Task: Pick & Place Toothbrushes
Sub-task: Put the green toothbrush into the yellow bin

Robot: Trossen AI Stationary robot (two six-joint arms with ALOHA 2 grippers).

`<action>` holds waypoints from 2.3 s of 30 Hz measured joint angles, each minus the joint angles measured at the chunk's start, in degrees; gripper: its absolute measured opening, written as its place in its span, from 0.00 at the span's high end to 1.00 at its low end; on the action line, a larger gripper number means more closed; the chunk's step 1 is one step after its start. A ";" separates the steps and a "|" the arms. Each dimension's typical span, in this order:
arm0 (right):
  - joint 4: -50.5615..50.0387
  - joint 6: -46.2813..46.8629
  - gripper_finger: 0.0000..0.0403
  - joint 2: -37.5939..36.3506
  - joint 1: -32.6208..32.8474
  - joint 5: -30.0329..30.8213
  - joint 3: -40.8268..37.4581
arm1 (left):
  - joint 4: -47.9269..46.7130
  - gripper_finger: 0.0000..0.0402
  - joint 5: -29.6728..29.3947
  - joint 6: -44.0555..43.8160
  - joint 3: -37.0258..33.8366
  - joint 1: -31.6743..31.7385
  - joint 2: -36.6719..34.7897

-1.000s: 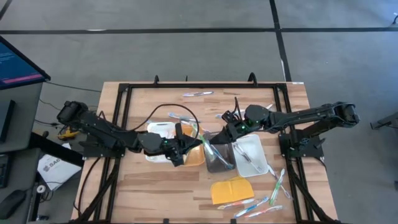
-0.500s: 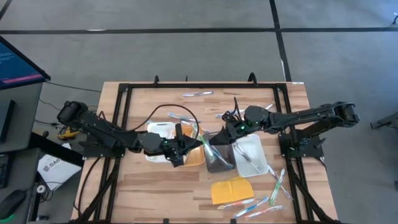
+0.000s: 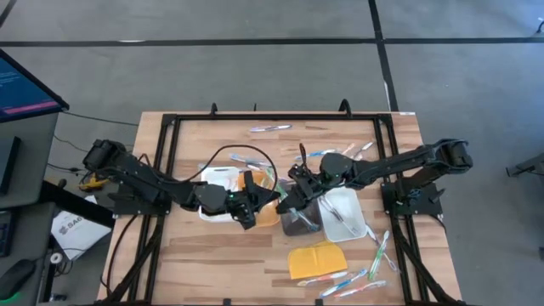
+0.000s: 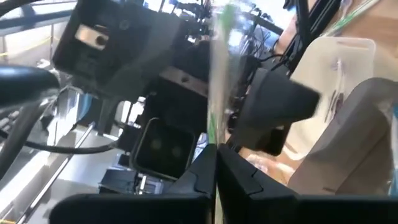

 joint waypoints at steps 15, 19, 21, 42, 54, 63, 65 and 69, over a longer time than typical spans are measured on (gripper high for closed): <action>-4.12 -4.76 0.42 -1.59 -0.46 0.59 -0.07 | -0.06 1.00 -1.80 0.40 0.00 -1.21 0.00; -4.67 -6.18 0.61 -1.59 -0.46 0.60 -0.07 | -0.35 1.00 -2.49 0.40 0.00 -1.21 -0.01; -4.52 -6.73 0.72 -1.59 -0.48 0.61 -0.07 | -0.59 1.00 -2.53 0.40 0.00 -1.21 -0.02; -8.41 -15.03 0.97 -1.59 -0.91 3.82 -0.09 | -0.65 0.72 -20.90 -11.98 -0.72 -7.49 -7.95; -10.32 -26.07 0.97 -1.60 -1.57 11.80 -0.09 | -0.85 0.52 -23.31 -19.19 -7.73 -11.25 -23.95; -14.06 -30.12 0.97 -1.61 2.44 33.05 -0.09 | -0.56 0.56 -23.11 -33.25 -10.60 -9.85 -30.75; -17.07 -27.54 0.97 -1.61 2.51 32.92 -0.08 | -0.76 0.56 -23.18 -34.02 -11.08 -9.52 -31.18; -21.99 -22.01 0.97 -1.61 2.94 34.42 -0.09 | -0.70 0.58 -23.99 -34.19 -11.21 -9.45 -31.15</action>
